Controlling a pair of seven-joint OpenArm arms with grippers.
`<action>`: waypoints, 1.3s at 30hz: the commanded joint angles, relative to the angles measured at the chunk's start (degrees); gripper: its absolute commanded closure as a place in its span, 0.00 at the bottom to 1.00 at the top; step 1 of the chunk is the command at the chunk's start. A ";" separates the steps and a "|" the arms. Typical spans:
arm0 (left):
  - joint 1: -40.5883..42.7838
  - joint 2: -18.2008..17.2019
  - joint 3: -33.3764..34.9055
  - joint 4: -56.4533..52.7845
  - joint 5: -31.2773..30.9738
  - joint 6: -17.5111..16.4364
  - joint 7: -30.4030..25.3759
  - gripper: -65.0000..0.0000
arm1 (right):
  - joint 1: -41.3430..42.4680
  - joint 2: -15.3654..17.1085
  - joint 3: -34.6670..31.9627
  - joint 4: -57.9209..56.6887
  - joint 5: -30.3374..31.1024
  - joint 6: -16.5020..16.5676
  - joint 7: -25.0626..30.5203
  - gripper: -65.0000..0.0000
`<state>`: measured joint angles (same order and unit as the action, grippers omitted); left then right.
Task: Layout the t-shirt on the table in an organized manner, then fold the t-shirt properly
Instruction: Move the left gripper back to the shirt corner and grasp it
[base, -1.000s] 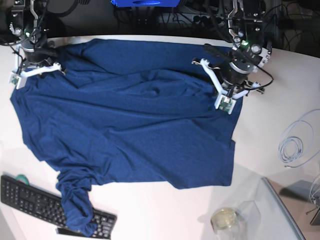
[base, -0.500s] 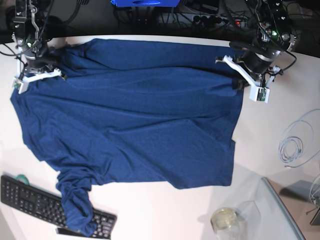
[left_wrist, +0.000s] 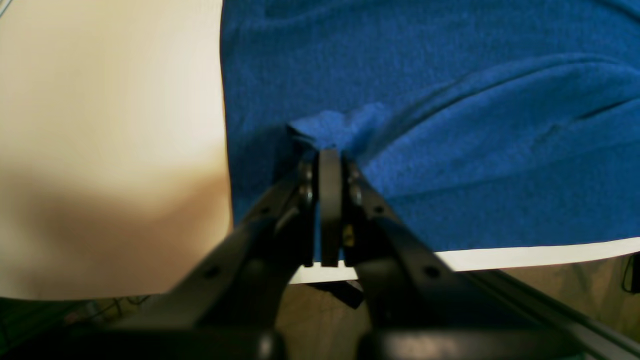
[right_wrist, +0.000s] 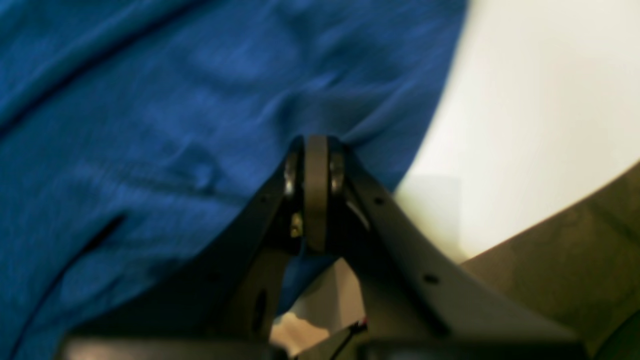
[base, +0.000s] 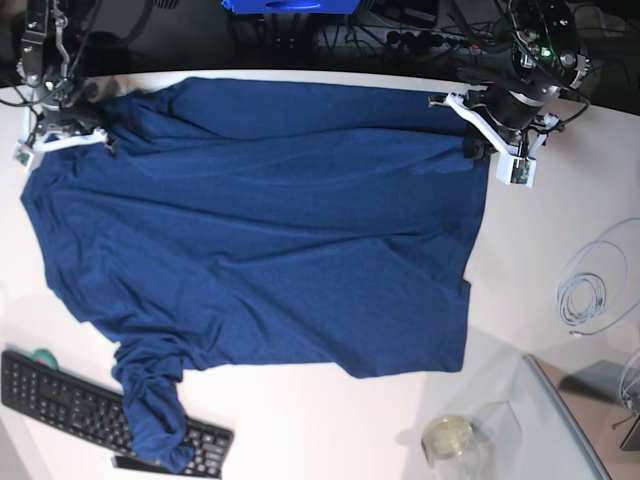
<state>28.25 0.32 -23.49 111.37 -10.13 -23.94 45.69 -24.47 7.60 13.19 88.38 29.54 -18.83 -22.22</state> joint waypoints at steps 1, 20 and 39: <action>0.19 -0.19 -0.03 0.23 -0.29 0.08 -0.99 1.00 | -0.54 0.36 0.22 1.07 -0.13 0.15 0.64 1.00; -2.36 -0.19 0.06 -2.67 -0.29 0.08 -1.08 1.00 | -0.81 0.27 -0.40 3.18 0.04 0.15 0.64 1.00; -3.77 -0.36 -0.56 -2.14 -0.55 0.08 -1.25 0.49 | -1.86 0.27 -0.31 8.02 0.13 0.15 -0.95 1.00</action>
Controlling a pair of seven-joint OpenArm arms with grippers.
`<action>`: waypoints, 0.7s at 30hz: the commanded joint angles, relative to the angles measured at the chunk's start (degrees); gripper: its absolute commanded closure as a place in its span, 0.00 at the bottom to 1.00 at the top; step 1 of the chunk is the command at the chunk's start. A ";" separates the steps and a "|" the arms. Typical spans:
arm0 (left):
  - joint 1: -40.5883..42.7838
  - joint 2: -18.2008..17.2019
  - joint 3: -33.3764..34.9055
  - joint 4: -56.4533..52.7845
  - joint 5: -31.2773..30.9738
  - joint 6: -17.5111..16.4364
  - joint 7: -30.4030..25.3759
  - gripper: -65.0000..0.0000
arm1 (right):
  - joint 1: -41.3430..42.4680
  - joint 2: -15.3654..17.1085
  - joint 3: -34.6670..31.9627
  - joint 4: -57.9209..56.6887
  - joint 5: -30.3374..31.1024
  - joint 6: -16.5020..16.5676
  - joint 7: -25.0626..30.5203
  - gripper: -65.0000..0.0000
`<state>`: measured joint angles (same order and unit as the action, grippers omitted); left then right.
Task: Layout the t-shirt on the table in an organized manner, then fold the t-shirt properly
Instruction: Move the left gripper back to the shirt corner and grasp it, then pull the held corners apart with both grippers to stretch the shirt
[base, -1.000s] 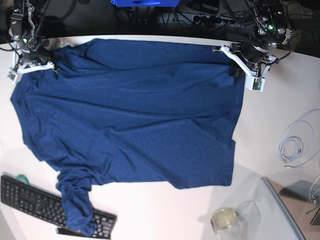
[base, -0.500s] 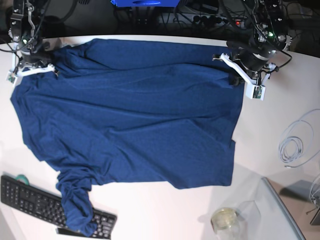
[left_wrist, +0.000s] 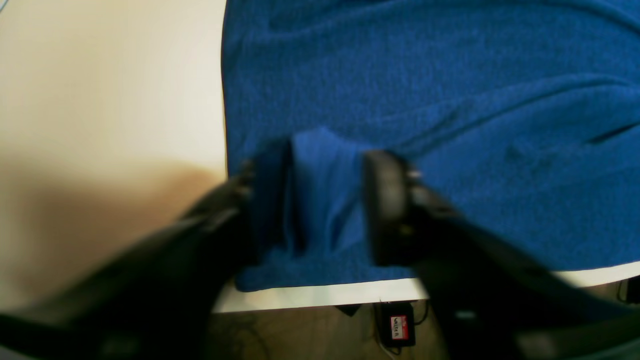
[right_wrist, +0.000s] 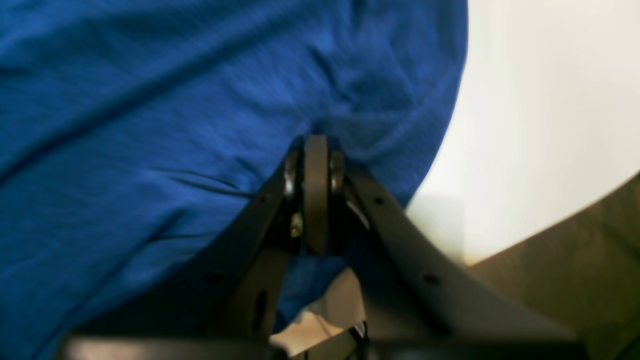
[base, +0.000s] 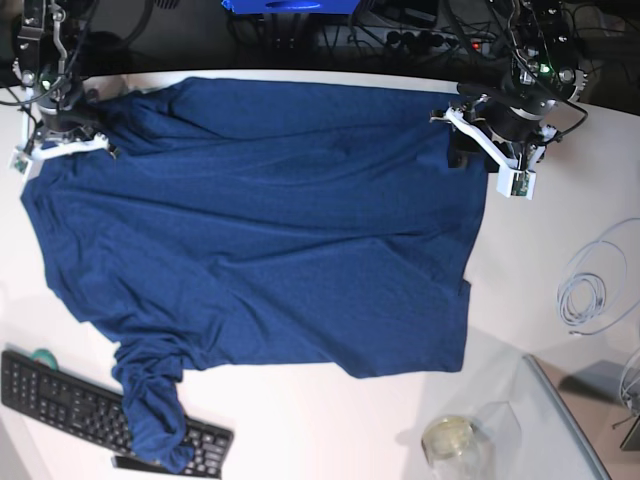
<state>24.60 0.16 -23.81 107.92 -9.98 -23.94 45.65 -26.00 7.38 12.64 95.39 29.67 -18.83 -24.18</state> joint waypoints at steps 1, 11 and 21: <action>-0.12 -0.21 -0.23 1.49 -0.97 0.08 -1.21 0.45 | -0.51 0.49 0.23 2.06 0.00 0.15 1.02 1.00; 1.47 -0.03 -10.69 -4.58 -1.23 -6.87 -4.11 0.45 | -2.88 0.76 0.67 4.43 0.00 0.15 1.28 1.00; 0.32 0.06 -13.86 -19.87 -3.52 -16.06 -17.21 0.44 | -2.88 0.76 0.32 4.43 -0.09 0.15 1.11 1.00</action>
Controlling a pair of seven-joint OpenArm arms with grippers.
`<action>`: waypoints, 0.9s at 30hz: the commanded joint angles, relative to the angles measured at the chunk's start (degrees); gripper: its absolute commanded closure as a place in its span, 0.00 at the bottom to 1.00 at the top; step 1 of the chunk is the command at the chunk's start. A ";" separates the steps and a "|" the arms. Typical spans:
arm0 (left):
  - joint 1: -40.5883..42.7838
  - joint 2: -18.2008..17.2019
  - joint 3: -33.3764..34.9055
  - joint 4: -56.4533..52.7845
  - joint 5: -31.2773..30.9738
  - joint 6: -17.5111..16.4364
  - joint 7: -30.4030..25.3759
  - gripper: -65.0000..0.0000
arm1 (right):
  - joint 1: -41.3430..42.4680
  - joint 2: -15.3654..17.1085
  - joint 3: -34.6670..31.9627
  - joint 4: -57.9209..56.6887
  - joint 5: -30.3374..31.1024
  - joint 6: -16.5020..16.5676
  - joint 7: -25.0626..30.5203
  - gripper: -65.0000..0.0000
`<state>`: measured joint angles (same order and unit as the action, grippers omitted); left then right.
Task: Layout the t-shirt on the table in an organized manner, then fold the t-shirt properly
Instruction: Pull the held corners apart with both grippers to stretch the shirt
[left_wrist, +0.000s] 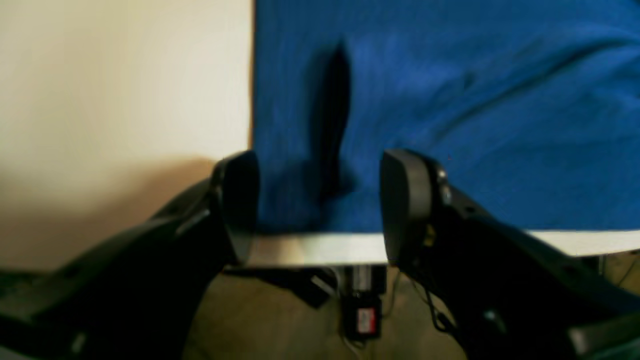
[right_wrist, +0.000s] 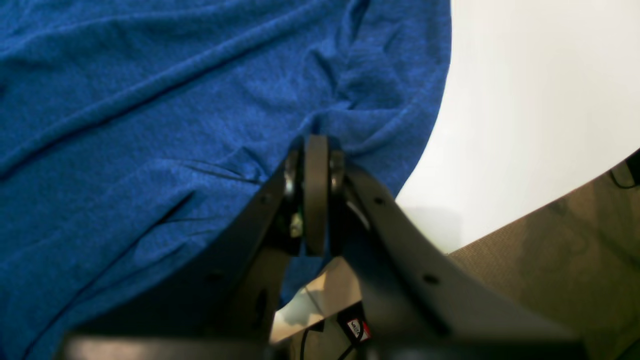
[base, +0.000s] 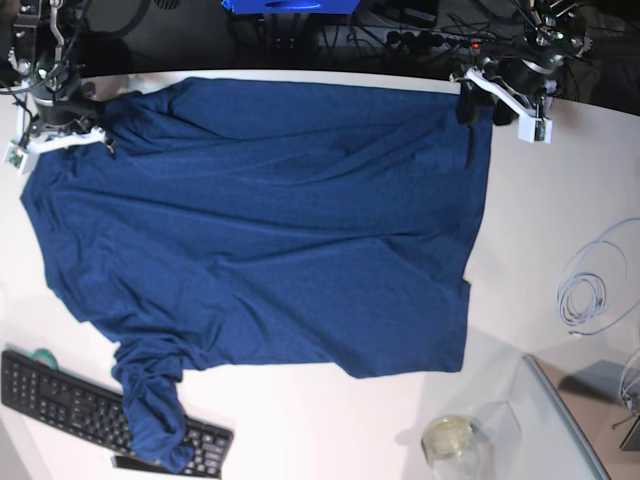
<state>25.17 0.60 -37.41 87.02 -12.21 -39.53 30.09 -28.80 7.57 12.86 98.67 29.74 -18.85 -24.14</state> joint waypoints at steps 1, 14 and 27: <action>-0.33 -0.38 -0.35 0.14 -1.29 -0.47 -2.35 0.44 | -0.08 0.56 0.10 1.15 -0.15 0.17 1.06 1.00; 3.10 -2.67 -1.41 4.71 -12.63 -0.43 -3.05 0.45 | -0.79 0.65 0.46 1.06 -0.33 0.26 1.06 1.00; 4.33 -11.28 4.57 5.94 -12.45 -0.47 -4.37 0.80 | -0.79 0.65 0.02 0.98 -0.33 0.35 1.06 1.00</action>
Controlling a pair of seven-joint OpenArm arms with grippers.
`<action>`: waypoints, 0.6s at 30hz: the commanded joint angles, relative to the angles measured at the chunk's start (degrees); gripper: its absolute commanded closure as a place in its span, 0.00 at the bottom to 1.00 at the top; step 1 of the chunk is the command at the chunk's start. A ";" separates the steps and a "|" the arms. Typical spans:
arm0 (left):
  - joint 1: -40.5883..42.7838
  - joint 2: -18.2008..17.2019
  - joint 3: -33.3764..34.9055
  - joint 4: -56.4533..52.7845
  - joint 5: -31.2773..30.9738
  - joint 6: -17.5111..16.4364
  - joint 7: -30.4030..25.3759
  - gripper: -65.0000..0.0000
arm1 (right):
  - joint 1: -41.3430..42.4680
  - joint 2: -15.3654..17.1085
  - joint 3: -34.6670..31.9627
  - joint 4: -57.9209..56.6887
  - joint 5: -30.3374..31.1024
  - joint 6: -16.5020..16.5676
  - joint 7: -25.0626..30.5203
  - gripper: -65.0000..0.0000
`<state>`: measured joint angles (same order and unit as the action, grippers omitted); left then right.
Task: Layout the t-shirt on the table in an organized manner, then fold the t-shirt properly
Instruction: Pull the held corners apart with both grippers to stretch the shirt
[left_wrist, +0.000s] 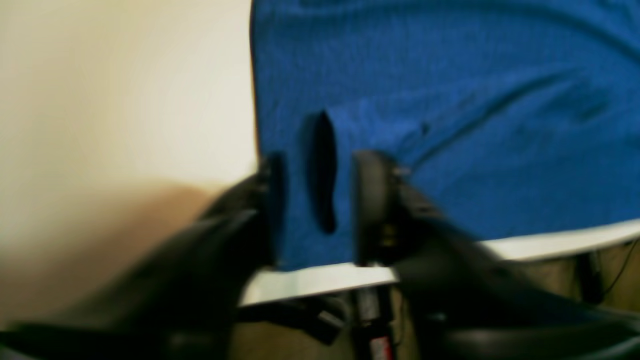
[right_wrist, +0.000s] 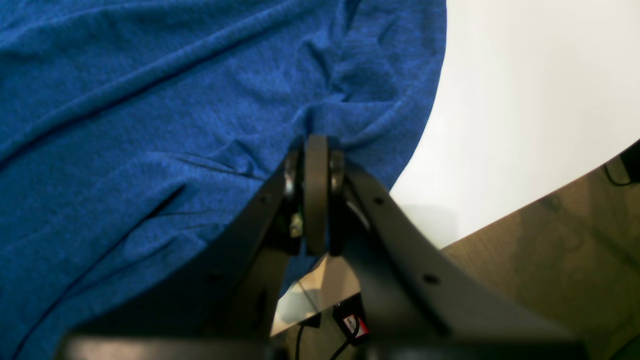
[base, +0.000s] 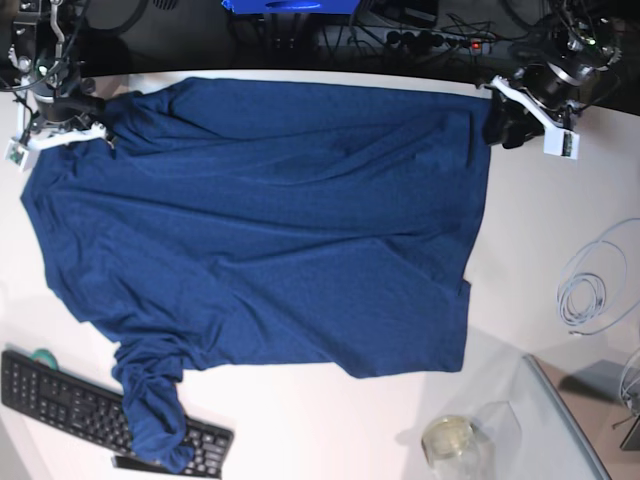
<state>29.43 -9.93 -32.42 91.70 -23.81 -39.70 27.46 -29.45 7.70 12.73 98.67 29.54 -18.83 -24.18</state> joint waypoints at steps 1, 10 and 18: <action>0.06 -0.84 -0.94 1.27 -1.20 -0.30 -3.33 0.93 | -0.13 0.52 0.15 0.98 -0.13 0.32 1.11 1.00; -5.12 2.42 -7.18 -1.37 1.53 -0.30 4.58 1.00 | -0.22 0.52 0.24 0.98 -0.13 0.32 1.02 1.00; -4.51 2.51 -7.18 -4.36 1.44 -0.30 4.49 0.62 | -0.66 0.52 0.15 0.98 -0.13 0.32 1.02 1.00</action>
<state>24.21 -6.85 -39.24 86.61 -21.47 -39.51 32.77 -29.85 7.68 12.73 98.67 29.58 -18.83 -24.18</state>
